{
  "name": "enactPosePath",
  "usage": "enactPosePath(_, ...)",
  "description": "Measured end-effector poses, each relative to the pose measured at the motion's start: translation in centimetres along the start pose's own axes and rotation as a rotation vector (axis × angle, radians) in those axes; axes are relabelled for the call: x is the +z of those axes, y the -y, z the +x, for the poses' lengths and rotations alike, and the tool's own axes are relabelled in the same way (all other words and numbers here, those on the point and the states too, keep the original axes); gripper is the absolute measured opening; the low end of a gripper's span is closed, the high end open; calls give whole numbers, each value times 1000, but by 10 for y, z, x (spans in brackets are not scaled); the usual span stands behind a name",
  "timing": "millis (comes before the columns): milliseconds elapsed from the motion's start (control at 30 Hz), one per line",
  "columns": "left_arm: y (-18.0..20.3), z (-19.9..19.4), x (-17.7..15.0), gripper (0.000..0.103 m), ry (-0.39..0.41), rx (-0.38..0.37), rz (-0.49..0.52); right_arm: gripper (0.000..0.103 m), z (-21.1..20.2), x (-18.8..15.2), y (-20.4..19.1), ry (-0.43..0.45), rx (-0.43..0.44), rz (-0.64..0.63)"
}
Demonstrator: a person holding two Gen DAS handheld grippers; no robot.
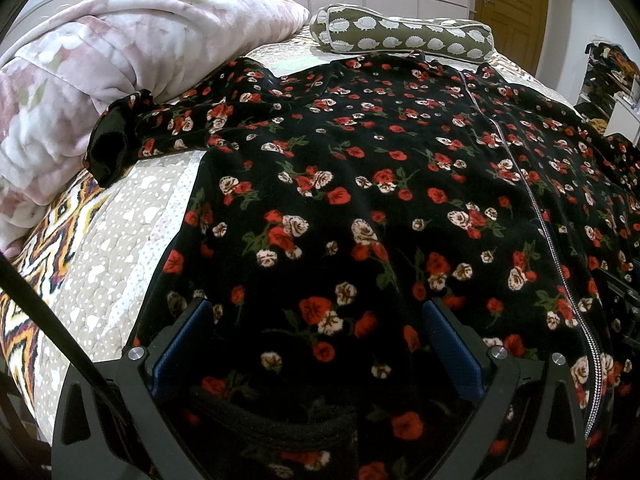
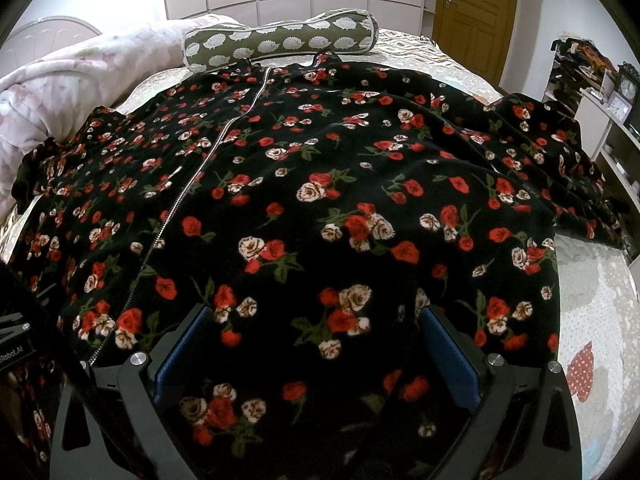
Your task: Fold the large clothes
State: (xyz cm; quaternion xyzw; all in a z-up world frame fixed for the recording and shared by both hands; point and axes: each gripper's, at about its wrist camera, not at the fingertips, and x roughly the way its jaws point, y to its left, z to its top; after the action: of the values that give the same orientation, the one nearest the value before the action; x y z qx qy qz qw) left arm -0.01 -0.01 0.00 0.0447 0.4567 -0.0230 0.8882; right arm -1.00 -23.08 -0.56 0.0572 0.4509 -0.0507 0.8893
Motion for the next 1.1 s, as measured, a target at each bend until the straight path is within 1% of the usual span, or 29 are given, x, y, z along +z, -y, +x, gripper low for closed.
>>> enactPosePath(800, 0, 0, 1, 103, 0, 0, 1, 103, 1, 4, 2, 0, -11, -2)
enactPosePath(933, -6, -10, -10, 103, -4, -7, 0, 103, -6, -4, 3, -6, -21, -4)
enactPosePath(1033, -7, -9, -11, 103, -8, -14, 3, 103, -5, -2, 4, -41, -38, -11)
enactPosePath(1067, -4, -10, -12, 103, -8, -17, 3, 103, -7, -5, 1, -180, -94, -49)
enactPosePath(1100, -5, -11, -14, 103, -7, -19, 5, 103, -9, -5, 2, -198, -100, -50)
